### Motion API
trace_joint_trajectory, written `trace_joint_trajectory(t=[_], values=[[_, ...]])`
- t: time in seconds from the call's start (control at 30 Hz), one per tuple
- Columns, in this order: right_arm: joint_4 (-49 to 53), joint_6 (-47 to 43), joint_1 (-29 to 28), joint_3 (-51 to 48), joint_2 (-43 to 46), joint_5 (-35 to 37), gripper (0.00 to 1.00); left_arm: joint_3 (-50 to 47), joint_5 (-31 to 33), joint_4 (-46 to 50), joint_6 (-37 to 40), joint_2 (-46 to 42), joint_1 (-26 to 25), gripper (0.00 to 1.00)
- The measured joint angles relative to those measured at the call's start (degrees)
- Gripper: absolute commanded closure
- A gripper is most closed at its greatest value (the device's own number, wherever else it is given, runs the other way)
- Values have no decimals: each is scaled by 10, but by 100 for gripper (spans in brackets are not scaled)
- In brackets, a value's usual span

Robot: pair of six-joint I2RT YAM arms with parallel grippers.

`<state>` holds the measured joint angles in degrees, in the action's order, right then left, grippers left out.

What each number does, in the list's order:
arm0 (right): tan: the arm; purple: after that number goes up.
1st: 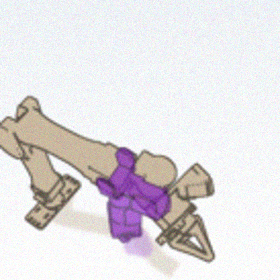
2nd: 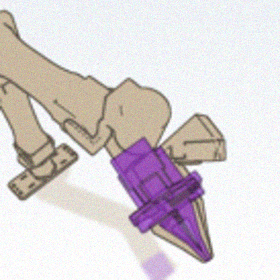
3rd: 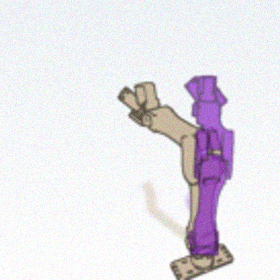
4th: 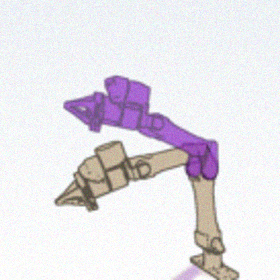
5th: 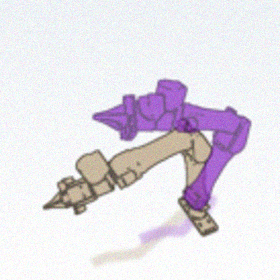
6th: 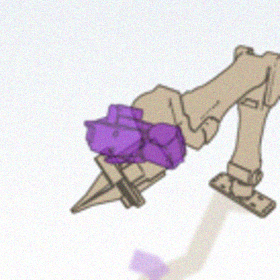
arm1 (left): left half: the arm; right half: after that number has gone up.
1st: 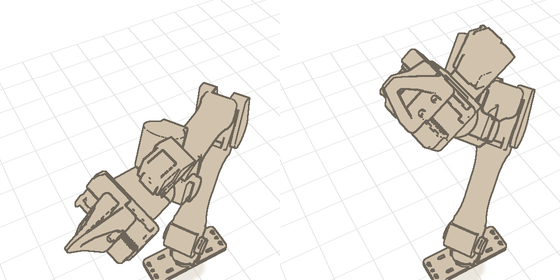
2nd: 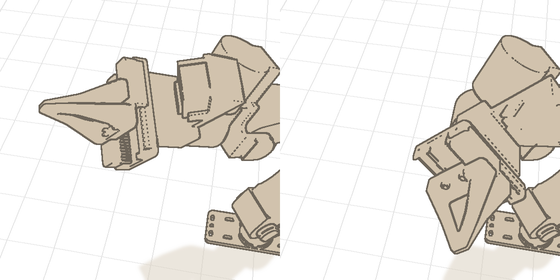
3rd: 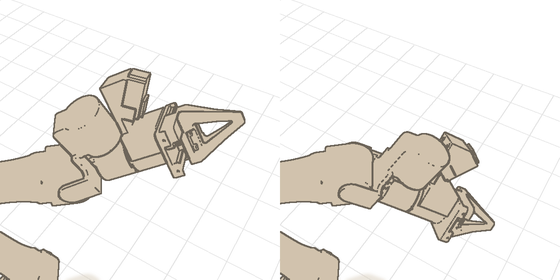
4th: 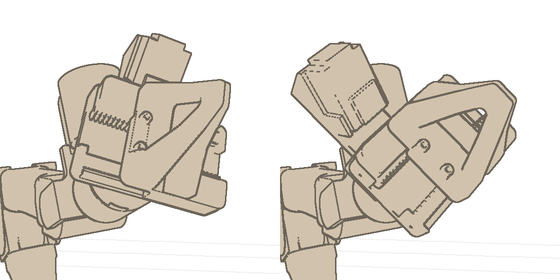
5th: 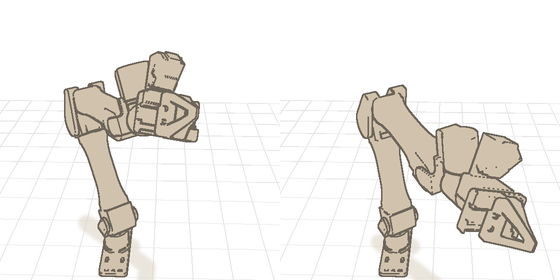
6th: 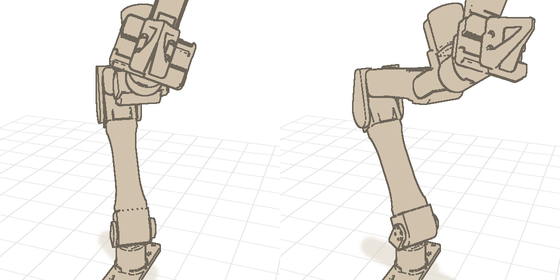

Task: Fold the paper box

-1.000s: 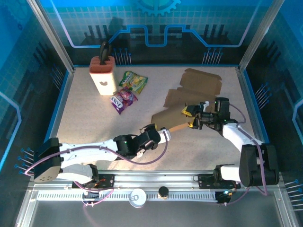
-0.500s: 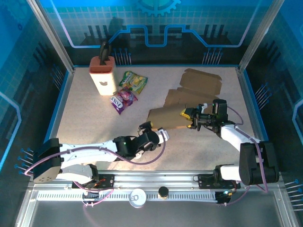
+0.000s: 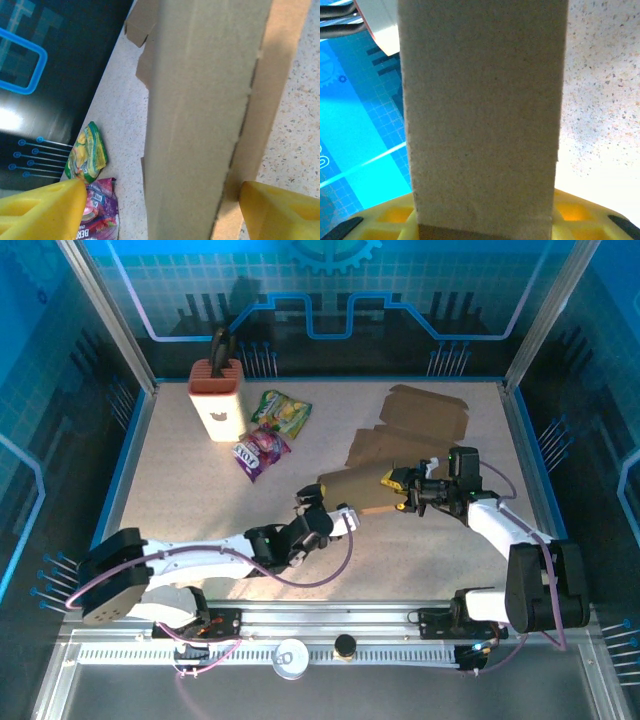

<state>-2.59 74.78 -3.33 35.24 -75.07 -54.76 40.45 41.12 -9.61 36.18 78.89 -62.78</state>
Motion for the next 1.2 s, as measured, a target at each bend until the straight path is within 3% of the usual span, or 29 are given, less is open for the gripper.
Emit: trace_joint_trajectory(t=[0.53,0.67,0.83,1.0,1.07,1.2], values=[[26,-5,5,9,3,-21,70,0,-11,-82,59,87,7,21],[31,-5,8,9,6,-21,70,0,1,-109,72,97,8,33],[31,-4,8,9,8,-17,69,6,11,-115,75,97,9,59],[32,7,10,9,8,-17,57,18,3,-78,68,94,7,67],[34,11,11,9,8,-19,48,31,-5,-43,54,87,7,72],[37,0,23,9,19,-25,37,67,-38,60,-5,67,8,73]])
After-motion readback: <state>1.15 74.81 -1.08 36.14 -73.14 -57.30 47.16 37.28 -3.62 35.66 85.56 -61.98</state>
